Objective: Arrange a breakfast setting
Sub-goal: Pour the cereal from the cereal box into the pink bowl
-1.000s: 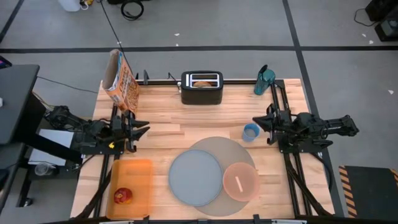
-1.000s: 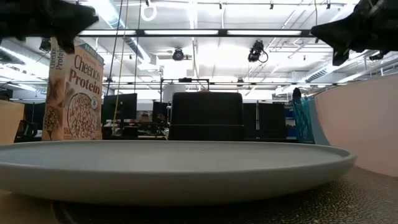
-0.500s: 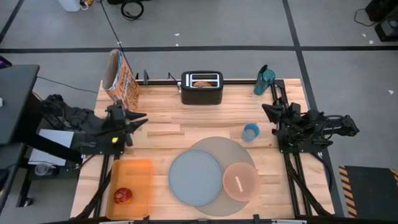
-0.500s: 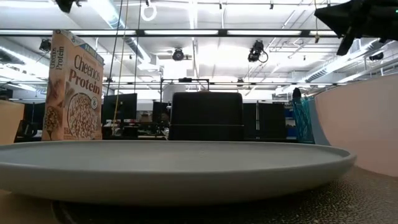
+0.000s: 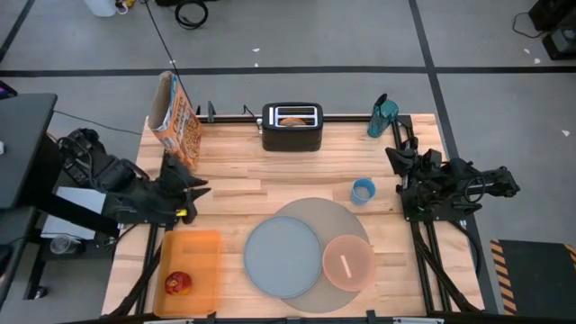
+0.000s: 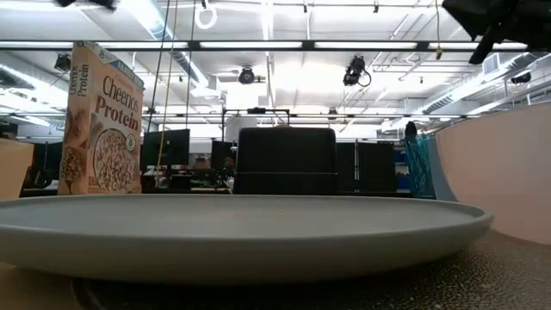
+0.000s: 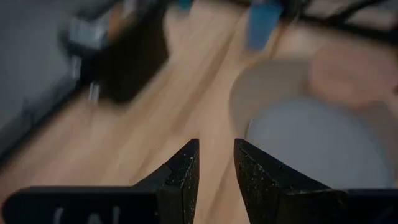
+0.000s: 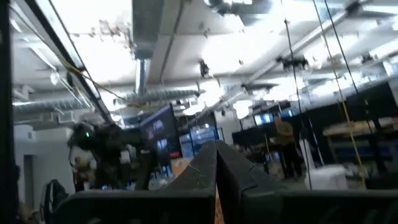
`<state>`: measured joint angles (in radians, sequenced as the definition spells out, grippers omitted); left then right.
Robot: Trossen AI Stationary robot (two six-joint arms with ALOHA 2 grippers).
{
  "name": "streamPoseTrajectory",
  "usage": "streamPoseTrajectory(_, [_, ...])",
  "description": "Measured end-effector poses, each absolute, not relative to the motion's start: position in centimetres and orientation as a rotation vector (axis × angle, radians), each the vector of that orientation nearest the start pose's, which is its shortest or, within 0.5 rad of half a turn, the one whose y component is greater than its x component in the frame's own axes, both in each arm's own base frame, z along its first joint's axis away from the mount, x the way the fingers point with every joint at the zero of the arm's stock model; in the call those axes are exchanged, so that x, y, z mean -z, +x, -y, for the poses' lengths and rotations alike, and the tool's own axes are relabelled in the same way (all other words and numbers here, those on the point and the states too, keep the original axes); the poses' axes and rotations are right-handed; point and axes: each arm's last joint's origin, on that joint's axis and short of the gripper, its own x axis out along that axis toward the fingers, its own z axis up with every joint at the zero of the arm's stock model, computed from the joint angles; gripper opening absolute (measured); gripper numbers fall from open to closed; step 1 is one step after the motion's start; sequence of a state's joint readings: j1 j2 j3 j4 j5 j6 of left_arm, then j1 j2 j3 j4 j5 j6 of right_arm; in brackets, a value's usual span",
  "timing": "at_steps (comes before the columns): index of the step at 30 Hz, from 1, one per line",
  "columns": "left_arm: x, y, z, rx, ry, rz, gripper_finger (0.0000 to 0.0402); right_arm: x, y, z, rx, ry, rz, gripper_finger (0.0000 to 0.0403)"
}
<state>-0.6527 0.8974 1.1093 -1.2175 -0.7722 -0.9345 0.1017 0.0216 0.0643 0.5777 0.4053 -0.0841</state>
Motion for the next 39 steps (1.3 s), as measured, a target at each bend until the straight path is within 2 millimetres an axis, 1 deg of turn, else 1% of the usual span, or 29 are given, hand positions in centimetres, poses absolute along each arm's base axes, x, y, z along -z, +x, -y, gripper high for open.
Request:
streamPoseTrajectory(2, [-33.7, 11.3, 6.3, -0.487, -0.257, -0.703, 0.0107, -23.7, 7.4, 0.4, 0.319, 0.080, 0.625, 0.0016])
streamPoseTrajectory(4, [-33.3, 11.2, 6.4, -0.537, -0.263, -0.737, 0.0107, -24.0, 7.1, 0.5, 0.354, 0.105, 0.666, 0.0029])
streamPoseTrajectory(7, [-33.0, 11.4, 6.7, -0.559, -0.262, -0.749, 0.0107, -24.1, 7.0, 0.7, 0.399, 0.143, 0.674, 0.0045])
streamPoseTrajectory(10, [-33.0, 11.5, 6.8, -0.558, -0.267, -0.746, 0.0107, -24.1, 7.0, 0.5, 0.343, 0.155, 0.685, 0.0050])
streamPoseTrajectory(12, [-33.1, 11.5, 6.6, -0.572, -0.267, -0.715, 0.0107, -24.2, 7.0, 0.5, 0.310, 0.150, 0.695, 0.0050])
streamPoseTrajectory(15, [-33.6, 11.1, 6.2, -0.596, -0.273, -0.645, 0.0107, -24.3, 6.9, 0.5, 0.325, 0.122, 0.700, 0.0043])
streamPoseTrajectory(20, [-34.5, 10.9, 5.8, -0.621, -0.271, -0.526, 0.0107, -24.1, 7.0, 0.4, 0.324, 0.102, 0.680, 0.0018])
streamPoseTrajectory(23, [-34.9, 10.8, 5.7, -0.602, -0.279, -0.494, 0.0107, -24.2, 7.1, 0.3, 0.281, 0.083, 0.685, 0.0007])
streamPoseTrajectory(26, [-35.1, 10.9, 5.7, -0.596, -0.290, -0.474, 0.0107, -24.2, 7.1, 0.3, 0.256, 0.109, 0.691, 0.0012])
streamPoseTrajectory(30, [-35.3, 10.8, 5.6, -0.593, -0.301, -0.460, 0.0107, -24.2, 7.1, 0.3, 0.238, 0.137, 0.696, 0.0031])
streamPoseTrajectory(33, [-36.3, 10.7, 5.6, -0.570, -0.315, -0.456, 0.0107, -24.3, 7.0, 0.2, 0.214, 0.131, 0.707, 0.0038])
streamPoseTrajectory(37, [-39.4, 10.1, 5.2, -0.510, -0.338, -0.415, 0.0107, -24.8, 6.5, 0.2, 0.202, 0.161, 0.784, 0.0039])
streamPoseTrajectory(39, [-40.5, 9.7, 4.8, -0.501, -0.342, -0.408, 0.0107, -24.8, 6.5, 0.1, 0.177, 0.139, 0.786, 0.0038])
